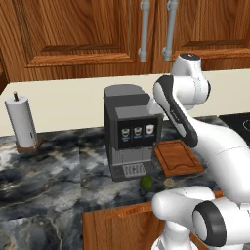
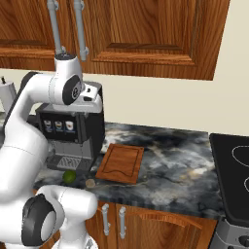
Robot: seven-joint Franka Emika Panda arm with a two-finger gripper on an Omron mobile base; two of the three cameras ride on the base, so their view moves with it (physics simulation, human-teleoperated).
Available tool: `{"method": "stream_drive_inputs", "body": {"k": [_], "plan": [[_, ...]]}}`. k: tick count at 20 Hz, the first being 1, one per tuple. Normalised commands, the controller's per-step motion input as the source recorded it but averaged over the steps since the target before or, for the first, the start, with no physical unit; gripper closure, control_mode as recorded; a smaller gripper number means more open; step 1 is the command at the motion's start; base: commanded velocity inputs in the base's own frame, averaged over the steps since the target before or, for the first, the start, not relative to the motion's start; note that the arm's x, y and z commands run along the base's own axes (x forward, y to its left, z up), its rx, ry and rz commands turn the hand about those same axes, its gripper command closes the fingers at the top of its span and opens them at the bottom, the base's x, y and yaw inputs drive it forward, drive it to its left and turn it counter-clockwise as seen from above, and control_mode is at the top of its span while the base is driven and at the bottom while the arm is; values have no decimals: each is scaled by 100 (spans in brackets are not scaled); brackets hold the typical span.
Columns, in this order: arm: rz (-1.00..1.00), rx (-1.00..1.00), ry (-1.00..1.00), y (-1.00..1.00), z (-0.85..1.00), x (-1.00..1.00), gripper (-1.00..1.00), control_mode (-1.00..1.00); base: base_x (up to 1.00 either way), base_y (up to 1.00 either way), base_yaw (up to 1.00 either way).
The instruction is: Open the cabinet. Place the bowl and condiment on the counter. Then place the lime and garlic on the cutting board.
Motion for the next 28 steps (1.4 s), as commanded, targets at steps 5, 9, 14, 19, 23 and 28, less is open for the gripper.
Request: {"method": "stream_drive_inputs", "body": {"k": [5,9,14,19,23,28], "plan": [[-1,-3,-8,0,-2,-38,-100,-100,0,0,0],[-1,-6,-40,0,39,-48,-100,-100,0,0,0],[-3,-11,-44,0,89,-13,-100,-100,0,0,0],[-6,-5,-31,0,99,1,-100,-100,0,0,0],[-2,0,-31,-14,87,3,-100,-100,0,0,0],[0,1,-20,-11,48,24,-100,-100,0,0,0]]}}
